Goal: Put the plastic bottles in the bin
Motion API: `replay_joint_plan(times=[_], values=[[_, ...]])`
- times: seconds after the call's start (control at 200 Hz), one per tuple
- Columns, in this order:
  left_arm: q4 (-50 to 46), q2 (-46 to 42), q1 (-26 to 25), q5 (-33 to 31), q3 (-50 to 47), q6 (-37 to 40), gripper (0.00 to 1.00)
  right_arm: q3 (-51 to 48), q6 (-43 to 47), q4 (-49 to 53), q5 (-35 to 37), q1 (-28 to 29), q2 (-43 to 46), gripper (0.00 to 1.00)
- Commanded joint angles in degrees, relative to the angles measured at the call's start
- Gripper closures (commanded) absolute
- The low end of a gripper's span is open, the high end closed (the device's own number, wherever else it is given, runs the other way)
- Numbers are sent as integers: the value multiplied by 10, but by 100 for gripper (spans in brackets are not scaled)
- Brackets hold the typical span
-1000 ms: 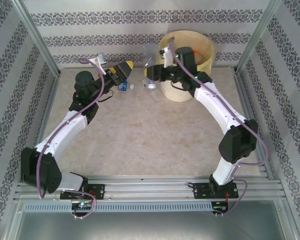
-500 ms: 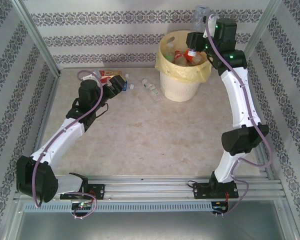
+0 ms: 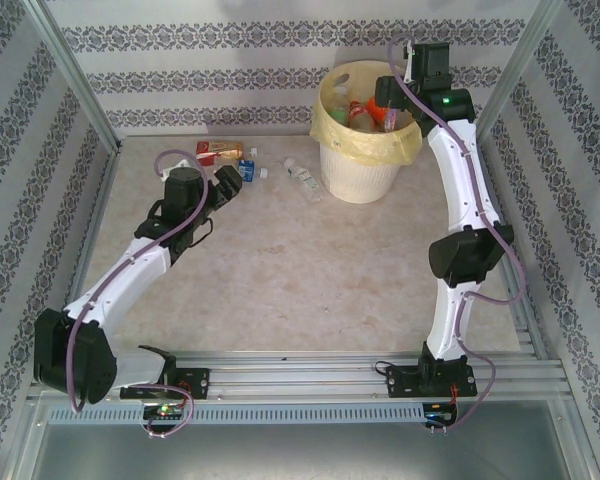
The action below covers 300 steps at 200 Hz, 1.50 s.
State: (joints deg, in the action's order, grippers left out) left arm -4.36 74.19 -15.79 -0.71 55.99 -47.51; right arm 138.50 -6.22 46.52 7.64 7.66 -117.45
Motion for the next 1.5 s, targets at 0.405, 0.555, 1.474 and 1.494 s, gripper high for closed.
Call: replay_joint_plan(times=[0.405,0.555,1.474,1.494], values=[[-13,76,-2,-28,6,-78,0,-280,-33,-255,-77,126,203,2],[-13,74,-3,-32,0,-76,1,-348,-40,-301,-102,193,202,2],[3,64,8,-32,-57,-56,1,-80,3,-19,124,237,-204,2],[2,66,9,-33,-57,-56,1,-76,1,-14,123,235,-209,2]])
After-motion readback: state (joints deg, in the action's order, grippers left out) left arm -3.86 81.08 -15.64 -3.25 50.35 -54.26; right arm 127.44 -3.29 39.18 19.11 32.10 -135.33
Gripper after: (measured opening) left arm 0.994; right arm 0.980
